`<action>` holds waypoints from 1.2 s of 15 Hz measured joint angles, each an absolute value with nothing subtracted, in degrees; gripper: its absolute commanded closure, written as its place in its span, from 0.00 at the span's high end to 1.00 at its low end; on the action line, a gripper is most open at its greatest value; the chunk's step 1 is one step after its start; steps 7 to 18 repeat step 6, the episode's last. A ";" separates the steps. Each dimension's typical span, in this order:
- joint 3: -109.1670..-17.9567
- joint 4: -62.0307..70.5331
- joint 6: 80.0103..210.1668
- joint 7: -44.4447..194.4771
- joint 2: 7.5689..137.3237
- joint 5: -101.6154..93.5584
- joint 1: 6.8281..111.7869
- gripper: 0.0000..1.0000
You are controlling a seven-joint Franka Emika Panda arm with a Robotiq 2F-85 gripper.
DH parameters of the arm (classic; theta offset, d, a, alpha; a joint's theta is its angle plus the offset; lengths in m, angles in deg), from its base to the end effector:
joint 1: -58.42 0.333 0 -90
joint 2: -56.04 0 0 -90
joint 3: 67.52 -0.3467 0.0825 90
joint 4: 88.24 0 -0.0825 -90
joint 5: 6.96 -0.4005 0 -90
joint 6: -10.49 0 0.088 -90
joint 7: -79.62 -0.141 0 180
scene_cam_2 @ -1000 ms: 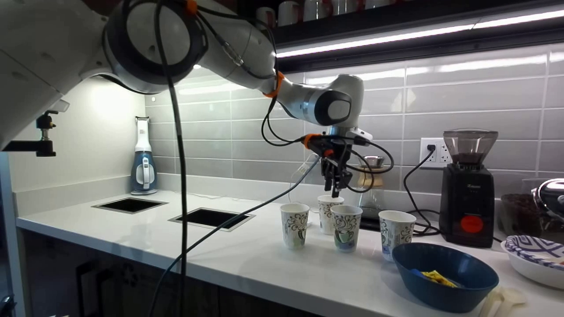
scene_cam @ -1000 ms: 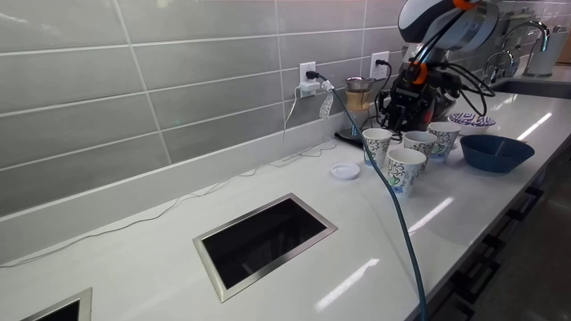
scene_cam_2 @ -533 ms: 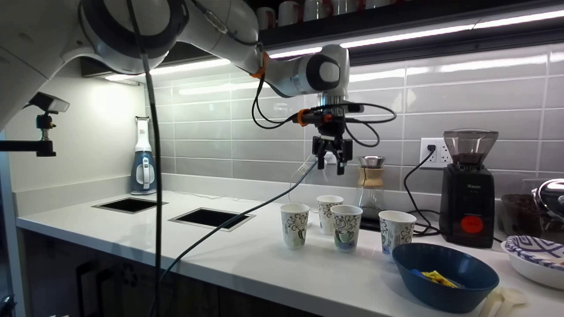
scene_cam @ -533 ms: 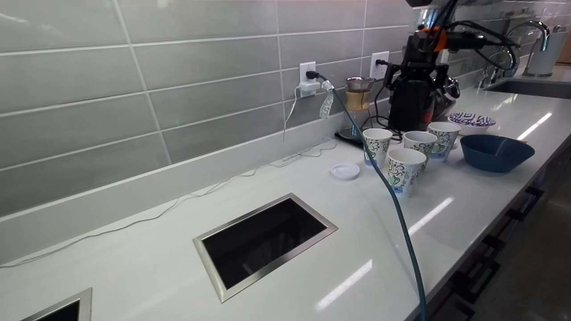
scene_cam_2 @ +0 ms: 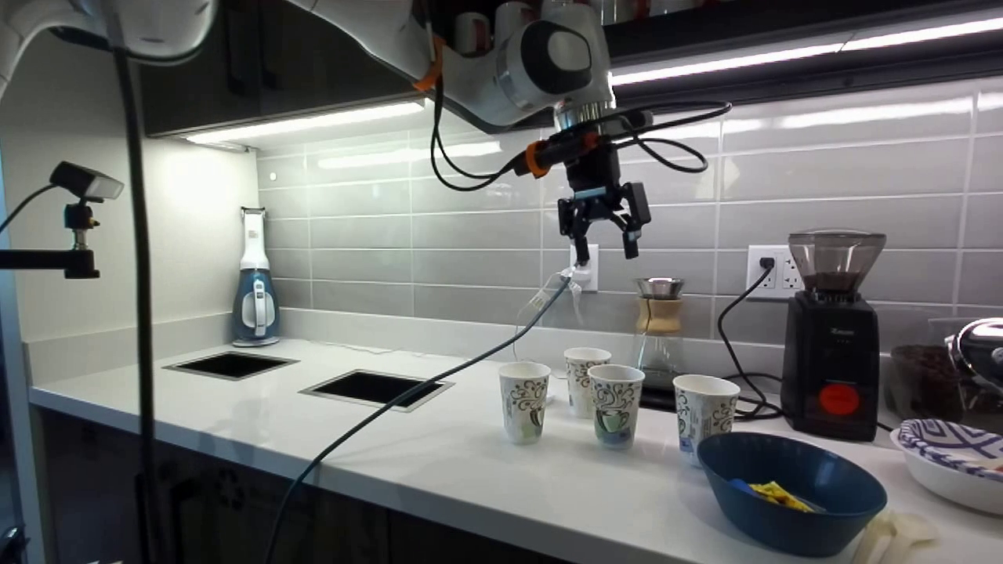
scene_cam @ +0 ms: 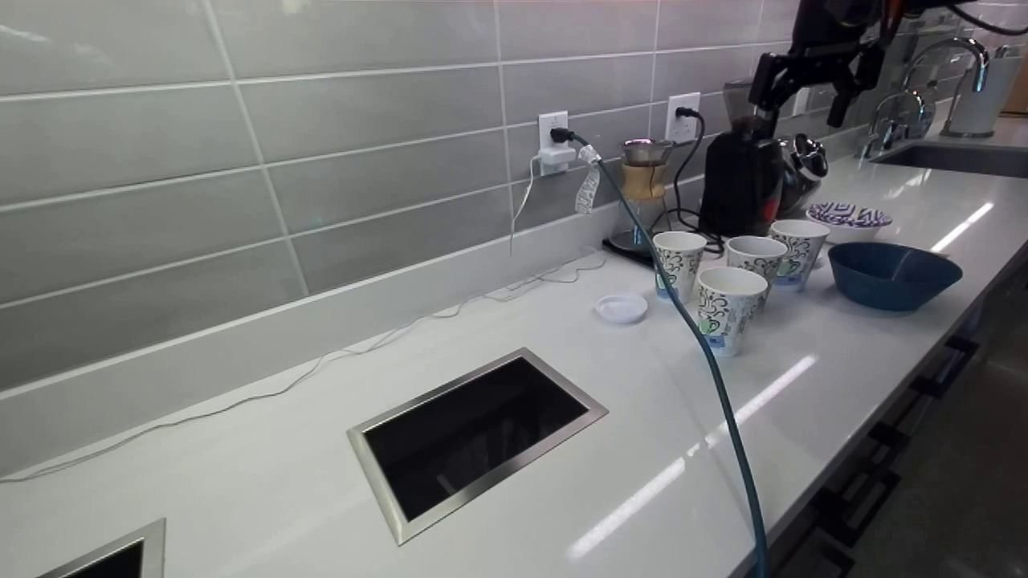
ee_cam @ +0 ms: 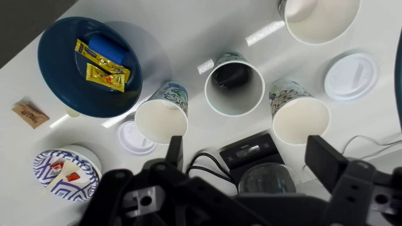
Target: Unstack the cups on the table
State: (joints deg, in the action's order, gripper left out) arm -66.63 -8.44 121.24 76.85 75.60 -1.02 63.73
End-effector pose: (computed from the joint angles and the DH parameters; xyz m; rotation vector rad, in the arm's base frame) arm 0.7151 0.0465 0.5281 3.0318 0.0869 0.3120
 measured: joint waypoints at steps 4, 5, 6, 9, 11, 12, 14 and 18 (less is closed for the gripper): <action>-66.79 -0.37 121.36 76.66 67.88 1.37 63.80 1.00; -66.84 1.45 121.36 76.57 66.14 1.78 63.83 1.00; -66.86 2.88 121.36 76.55 64.81 1.95 63.83 1.00; -66.86 2.88 121.36 76.55 64.81 1.95 63.83 1.00; -66.86 2.88 121.36 76.55 64.81 1.95 63.83 1.00; -66.86 2.88 121.36 76.55 64.81 1.95 63.83 1.00; -66.86 2.88 121.36 76.55 64.81 1.95 63.83 1.00; -66.86 2.88 121.36 76.55 64.81 1.95 63.83 1.00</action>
